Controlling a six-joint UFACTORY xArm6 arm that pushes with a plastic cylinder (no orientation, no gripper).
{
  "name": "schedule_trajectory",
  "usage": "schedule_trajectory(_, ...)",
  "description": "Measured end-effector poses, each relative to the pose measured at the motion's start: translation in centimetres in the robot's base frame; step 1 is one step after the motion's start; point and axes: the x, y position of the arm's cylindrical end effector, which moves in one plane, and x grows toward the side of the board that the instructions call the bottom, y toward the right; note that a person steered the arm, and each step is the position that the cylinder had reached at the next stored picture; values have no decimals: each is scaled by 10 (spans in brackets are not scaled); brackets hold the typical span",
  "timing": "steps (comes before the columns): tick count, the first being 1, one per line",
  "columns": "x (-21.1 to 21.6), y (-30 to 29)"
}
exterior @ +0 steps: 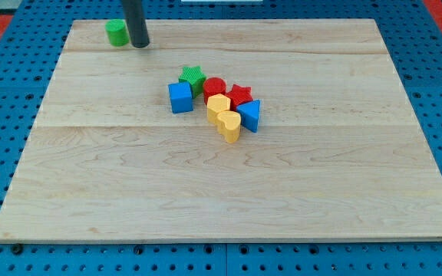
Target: Move the green star into the green circle
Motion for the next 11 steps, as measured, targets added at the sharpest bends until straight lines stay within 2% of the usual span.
schedule_trajectory(1, 4, 40)
schedule_trajectory(5, 23, 127)
schedule_trajectory(6, 63, 128)
schedule_trajectory(7, 114, 126)
schedule_trajectory(8, 114, 90)
schedule_trajectory(11, 32, -13)
